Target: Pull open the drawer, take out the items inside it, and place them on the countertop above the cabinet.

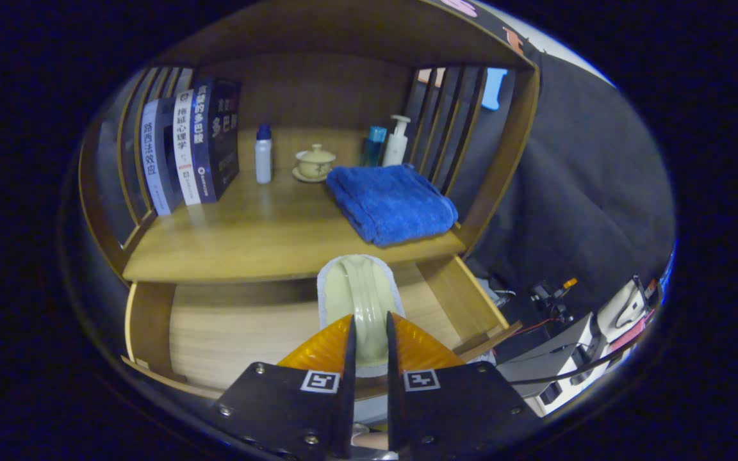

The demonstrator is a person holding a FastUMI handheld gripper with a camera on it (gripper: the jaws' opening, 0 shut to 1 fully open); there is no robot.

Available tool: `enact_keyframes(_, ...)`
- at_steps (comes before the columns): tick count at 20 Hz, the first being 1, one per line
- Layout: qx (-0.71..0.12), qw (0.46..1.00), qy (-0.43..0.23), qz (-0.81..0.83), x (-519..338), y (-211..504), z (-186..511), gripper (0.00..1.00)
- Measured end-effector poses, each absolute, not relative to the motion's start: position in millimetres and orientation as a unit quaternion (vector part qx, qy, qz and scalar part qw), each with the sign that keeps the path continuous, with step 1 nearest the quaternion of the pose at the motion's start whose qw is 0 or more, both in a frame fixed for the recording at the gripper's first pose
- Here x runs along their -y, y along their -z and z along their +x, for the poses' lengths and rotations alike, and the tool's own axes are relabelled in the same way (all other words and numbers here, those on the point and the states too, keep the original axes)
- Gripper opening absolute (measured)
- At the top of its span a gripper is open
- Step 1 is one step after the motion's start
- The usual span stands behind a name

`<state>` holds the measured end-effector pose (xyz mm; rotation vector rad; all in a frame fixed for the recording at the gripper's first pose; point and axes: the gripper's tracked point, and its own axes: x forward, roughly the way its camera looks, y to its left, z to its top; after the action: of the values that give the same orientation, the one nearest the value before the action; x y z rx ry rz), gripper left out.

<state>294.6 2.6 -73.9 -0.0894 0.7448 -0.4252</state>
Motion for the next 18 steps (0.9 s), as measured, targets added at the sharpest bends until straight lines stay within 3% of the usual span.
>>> enact_keyframes(4,-0.321,0.935,0.149,-0.008,-32.8,69.5,347.4,0.22)
enact_keyframes(8,-0.331,0.938,0.103,-0.022,-51.1,88.8,386.1,0.22)
enact_keyframes(18,-0.248,0.967,0.057,0.027,-76.7,101.7,450.8,0.22)
